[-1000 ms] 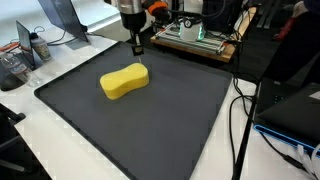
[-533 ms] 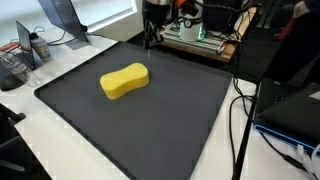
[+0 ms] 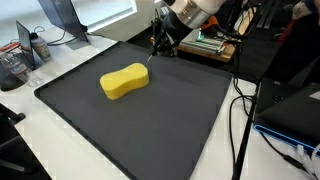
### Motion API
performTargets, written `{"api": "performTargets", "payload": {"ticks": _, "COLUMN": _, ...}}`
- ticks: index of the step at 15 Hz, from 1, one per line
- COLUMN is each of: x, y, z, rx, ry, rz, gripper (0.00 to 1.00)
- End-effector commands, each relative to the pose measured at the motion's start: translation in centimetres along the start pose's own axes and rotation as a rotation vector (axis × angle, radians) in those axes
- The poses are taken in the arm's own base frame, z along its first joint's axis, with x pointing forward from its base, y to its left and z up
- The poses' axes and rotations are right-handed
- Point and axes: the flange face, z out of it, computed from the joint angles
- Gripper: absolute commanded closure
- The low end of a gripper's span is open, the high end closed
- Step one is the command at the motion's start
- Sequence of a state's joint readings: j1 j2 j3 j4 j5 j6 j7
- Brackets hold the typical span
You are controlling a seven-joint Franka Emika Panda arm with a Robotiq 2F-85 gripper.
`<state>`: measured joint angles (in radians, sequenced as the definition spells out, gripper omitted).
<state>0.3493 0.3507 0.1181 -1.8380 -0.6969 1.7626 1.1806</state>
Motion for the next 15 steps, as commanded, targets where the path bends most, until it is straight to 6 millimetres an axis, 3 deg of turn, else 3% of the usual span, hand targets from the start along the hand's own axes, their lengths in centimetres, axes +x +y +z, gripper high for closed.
{"api": "performTargets", "payload": {"ticks": 1, "x": 1.9, "y": -3.9, "z": 0.9, "rx": -0.093, "ry": 0.043, "rz": -0.032, "gripper": 0.97}}
{"api": "performTargets", "payload": {"ticks": 3, "x": 2.9, "y": -5.2, "z": 1.6, "rx": -0.114, "ry": 0.034, "rz": -0.056, "gripper": 0.97}}
{"api": "performTargets", "payload": {"ticks": 4, "x": 1.4, "y": -3.8, "z": 1.4, "rx": -0.073, "ry": 0.028, "rz": -0.038, "gripper": 0.87}}
{"api": "performTargets", "payload": {"ticks": 7, "x": 2.3, "y": -5.2, "z": 2.4, "rx": -0.091, "ry": 0.018, "rz": -0.046, "gripper": 0.87}}
{"api": "performTargets", "payload": {"ticks": 10, "x": 2.6, "y": -5.3, "z": 2.2, "rx": -0.09, "ry": 0.018, "rz": -0.045, "gripper": 0.87}}
{"api": "performTargets", "payload": {"ticks": 11, "x": 3.2, "y": -5.8, "z": 2.5, "rx": -0.09, "ry": 0.008, "rz": -0.05, "gripper": 0.97}}
{"api": "performTargets", "payload": {"ticks": 15, "x": 6.1, "y": -6.6, "z": 3.7, "rx": -0.051, "ry": -0.064, "rz": -0.062, "gripper": 0.97}}
